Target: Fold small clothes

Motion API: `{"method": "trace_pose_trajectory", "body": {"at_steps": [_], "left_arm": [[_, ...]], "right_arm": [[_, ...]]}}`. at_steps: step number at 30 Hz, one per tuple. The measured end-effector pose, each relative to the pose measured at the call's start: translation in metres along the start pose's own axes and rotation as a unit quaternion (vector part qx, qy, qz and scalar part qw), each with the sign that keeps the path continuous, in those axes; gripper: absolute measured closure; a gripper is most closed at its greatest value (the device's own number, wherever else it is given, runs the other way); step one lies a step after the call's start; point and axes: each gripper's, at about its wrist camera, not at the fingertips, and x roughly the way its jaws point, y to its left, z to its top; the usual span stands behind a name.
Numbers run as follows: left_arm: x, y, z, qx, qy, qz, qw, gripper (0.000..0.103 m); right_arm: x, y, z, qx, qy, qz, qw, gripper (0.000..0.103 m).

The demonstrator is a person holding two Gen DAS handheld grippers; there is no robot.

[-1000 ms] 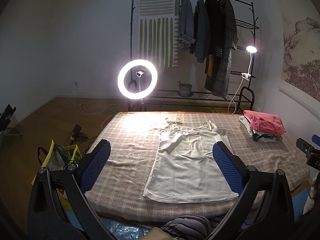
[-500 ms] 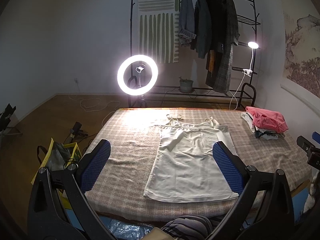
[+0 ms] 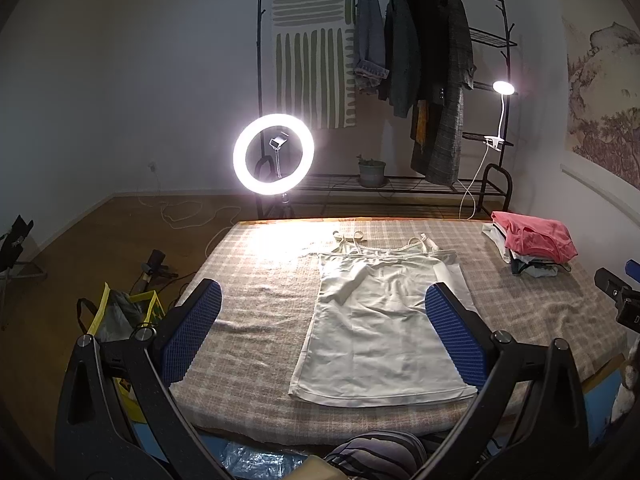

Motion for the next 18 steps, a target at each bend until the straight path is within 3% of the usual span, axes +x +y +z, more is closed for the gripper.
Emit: {"method": "trace_pose_trajectory", "body": {"at_steps": [18], "left_arm": [[0.0000,-0.0052,0.0021,0.004,0.002,-0.001,1.0000,0.000]], "right_arm": [[0.0037,0.0035,-0.0010,-0.002,0.008,0.007,1.000,0.000]]}}
